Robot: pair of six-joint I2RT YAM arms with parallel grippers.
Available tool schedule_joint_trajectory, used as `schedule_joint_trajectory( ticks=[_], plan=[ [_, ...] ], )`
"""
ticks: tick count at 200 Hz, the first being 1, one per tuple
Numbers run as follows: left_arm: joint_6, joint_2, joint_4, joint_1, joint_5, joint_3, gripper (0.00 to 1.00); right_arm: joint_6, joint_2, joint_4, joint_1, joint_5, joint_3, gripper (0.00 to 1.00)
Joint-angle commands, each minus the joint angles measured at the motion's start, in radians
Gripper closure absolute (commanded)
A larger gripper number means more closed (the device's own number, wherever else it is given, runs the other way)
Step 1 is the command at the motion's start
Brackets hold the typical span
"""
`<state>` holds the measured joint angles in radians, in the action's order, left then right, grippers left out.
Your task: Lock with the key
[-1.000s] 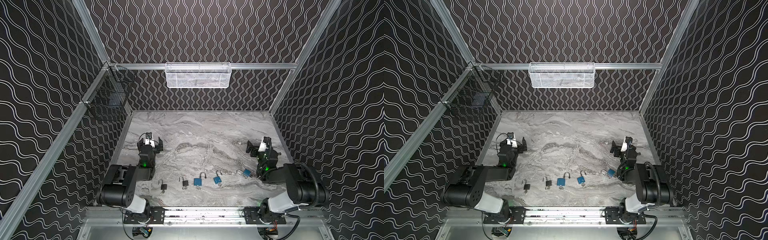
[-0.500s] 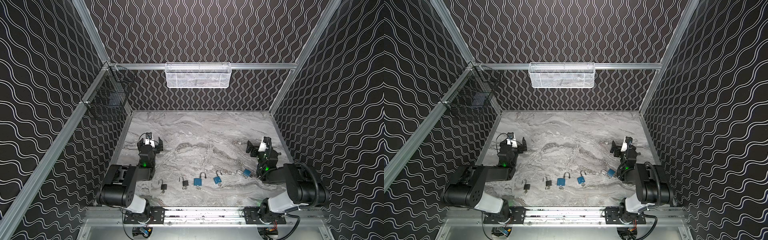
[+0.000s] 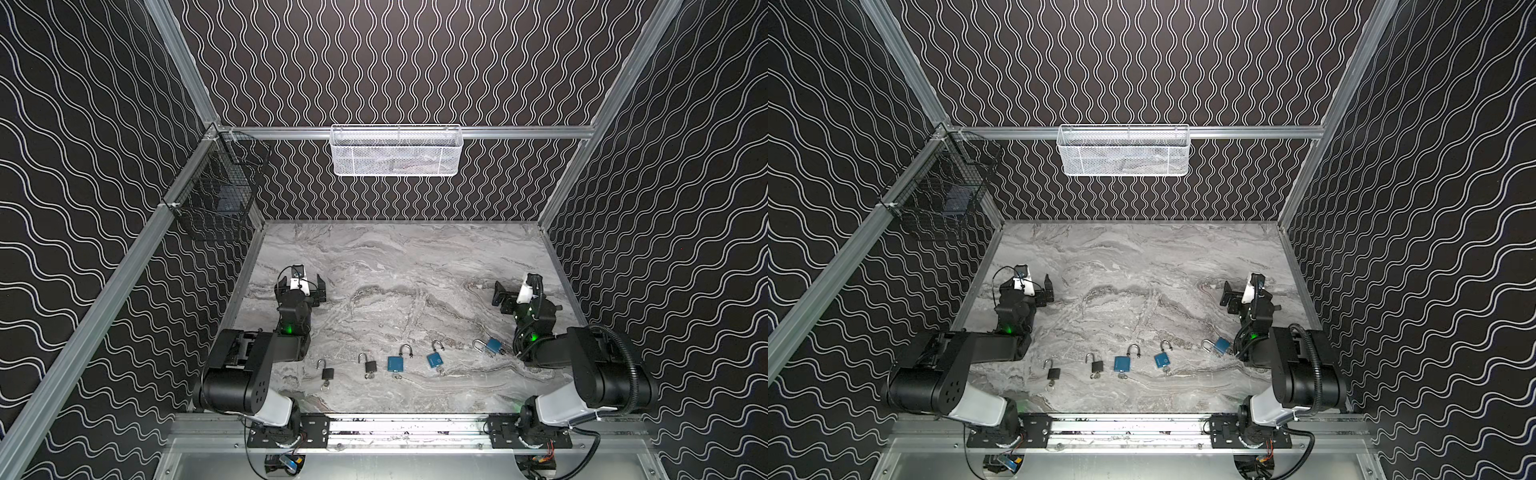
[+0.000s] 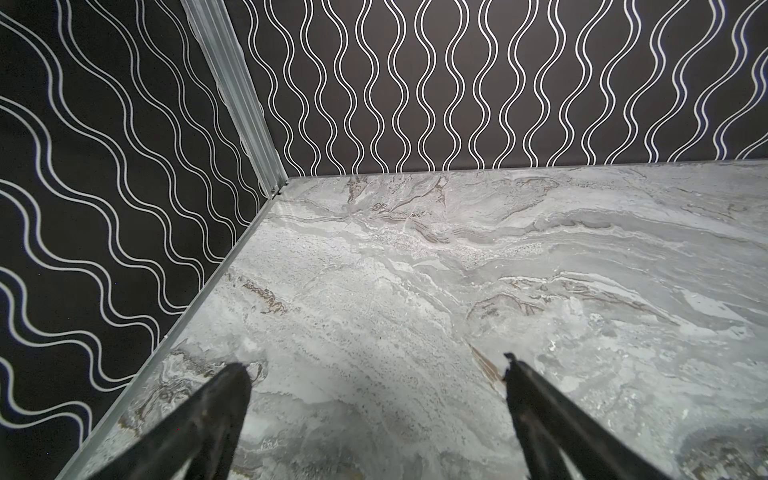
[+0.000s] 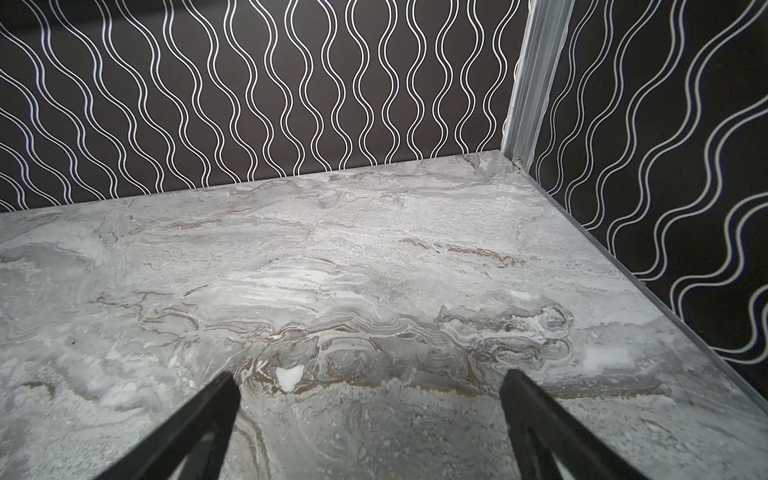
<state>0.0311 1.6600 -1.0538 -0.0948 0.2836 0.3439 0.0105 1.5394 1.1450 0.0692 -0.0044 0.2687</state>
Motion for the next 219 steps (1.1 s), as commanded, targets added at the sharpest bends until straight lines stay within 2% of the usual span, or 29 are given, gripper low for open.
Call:
schedule_joint_trajectory(
  ticks=[1, 30, 57, 94, 114, 140, 165, 176, 184, 219],
  plan=[
    [0.003, 0.003, -0.021, 0.0, 0.006, 0.006, 0.01, -0.01, -0.002, 0.019, 0.001, 0.007, -0.002, 0.0],
    [0.006, 0.002, -0.022, -0.001, 0.005, 0.006, 0.01, -0.011, -0.003, 0.024, 0.0, 0.009, -0.003, 0.0],
    [0.024, -0.045, 0.074, -0.02, 0.008, 0.036, 0.01, -0.01, -0.024, 0.034, 0.0, 0.019, -0.015, 0.0],
    [0.015, -0.134, 0.383, -0.045, 0.083, 0.164, 0.01, -0.008, -0.128, -0.093, -0.001, 0.018, 0.005, 0.0],
    [0.006, -0.183, 0.508, -0.089, 0.183, 0.225, 0.01, -0.006, -0.202, -0.159, -0.002, 0.026, 0.01, 0.0],
    [-0.084, -0.223, 0.794, -0.107, 0.13, 0.361, 0.01, 0.014, -0.311, -0.273, -0.002, 0.028, 0.042, 0.0],
    [-0.191, -0.247, 1.015, -0.135, 0.082, 0.454, 0.01, 0.041, -0.405, -0.483, -0.002, 0.005, 0.114, 0.0],
    [-0.242, -0.264, 1.078, -0.158, 0.096, 0.469, 0.01, 0.076, -0.441, -0.582, -0.002, -0.008, 0.149, 0.0],
    [-0.29, -0.274, 1.136, -0.165, 0.092, 0.483, 0.01, 0.107, -0.463, -0.655, -0.002, -0.029, 0.175, 0.0],
    [-0.433, -0.3, 1.34, -0.198, -0.046, 0.518, 0.01, 0.22, -0.547, -0.935, -0.005, -0.166, 0.285, 0.0]
  ],
)
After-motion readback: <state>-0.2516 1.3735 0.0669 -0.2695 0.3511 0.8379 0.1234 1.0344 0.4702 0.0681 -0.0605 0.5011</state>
